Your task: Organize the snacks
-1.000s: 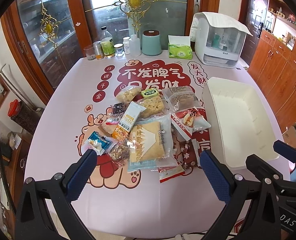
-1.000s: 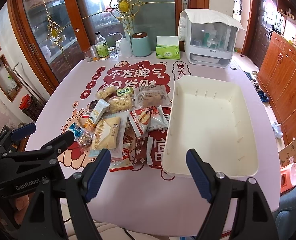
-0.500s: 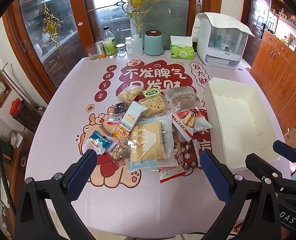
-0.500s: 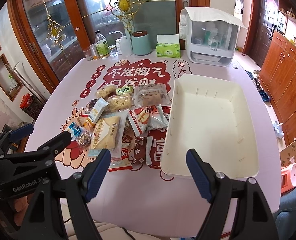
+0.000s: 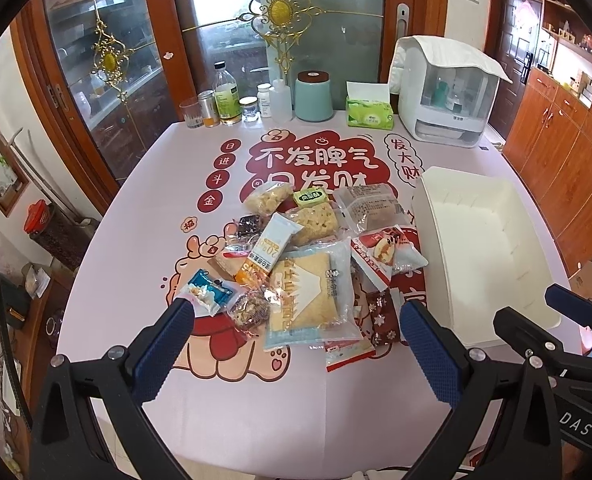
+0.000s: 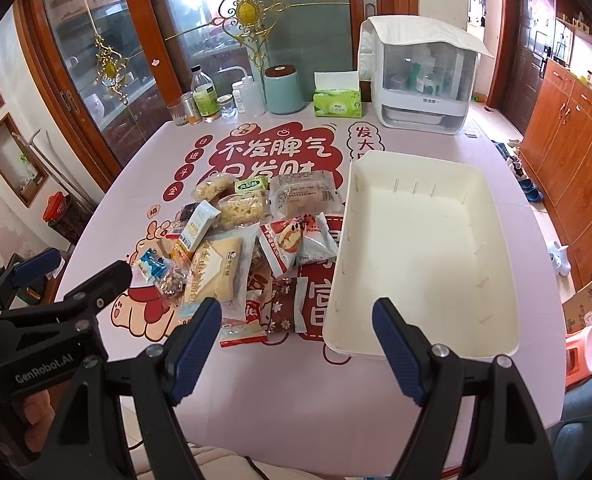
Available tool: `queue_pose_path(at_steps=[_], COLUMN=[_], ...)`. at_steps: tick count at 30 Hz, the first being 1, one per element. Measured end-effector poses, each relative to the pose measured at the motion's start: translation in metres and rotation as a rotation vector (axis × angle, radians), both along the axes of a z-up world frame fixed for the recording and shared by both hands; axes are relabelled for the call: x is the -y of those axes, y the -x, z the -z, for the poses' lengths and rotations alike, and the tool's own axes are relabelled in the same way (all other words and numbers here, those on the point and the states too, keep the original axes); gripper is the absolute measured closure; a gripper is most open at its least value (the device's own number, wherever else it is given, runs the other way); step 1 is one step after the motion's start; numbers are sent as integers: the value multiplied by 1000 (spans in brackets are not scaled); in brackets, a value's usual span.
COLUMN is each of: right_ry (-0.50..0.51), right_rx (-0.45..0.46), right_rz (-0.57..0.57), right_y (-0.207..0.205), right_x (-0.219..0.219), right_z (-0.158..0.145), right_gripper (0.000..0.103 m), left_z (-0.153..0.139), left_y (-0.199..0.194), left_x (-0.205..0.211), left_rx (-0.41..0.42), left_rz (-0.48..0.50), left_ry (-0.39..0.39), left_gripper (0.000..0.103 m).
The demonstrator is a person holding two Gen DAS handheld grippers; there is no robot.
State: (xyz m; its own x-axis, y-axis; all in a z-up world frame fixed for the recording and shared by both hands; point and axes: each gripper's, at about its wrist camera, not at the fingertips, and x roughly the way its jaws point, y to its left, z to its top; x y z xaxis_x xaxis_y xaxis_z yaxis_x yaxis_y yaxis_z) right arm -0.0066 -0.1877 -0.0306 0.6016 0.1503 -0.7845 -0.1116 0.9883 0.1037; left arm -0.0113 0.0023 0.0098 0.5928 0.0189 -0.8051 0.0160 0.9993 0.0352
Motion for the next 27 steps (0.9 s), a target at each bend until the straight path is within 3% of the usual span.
queue_pose_path(at_steps=[11, 19, 23, 27], right_ry=[8, -12, -27, -70], right_rx=[45, 77, 54, -25], right_rz=[-34, -53, -50, -54], right_y=[-2, -24, -43, -67], right_x=[-6, -20, -33, -51], right_z=[-15, -38, -40, -28], right_gripper=[24, 24, 24, 24], left_z=[-25, -67, -75, -59], left_y=[-1, -21, -41, -72], left_x=[-4, -57, -96, -135], left_rx=[60, 195, 174, 112], left_rz=[-15, -64, -75, -60], left_ry=[-69, -124, -65, -26], left_gripper=[1, 1, 1, 1])
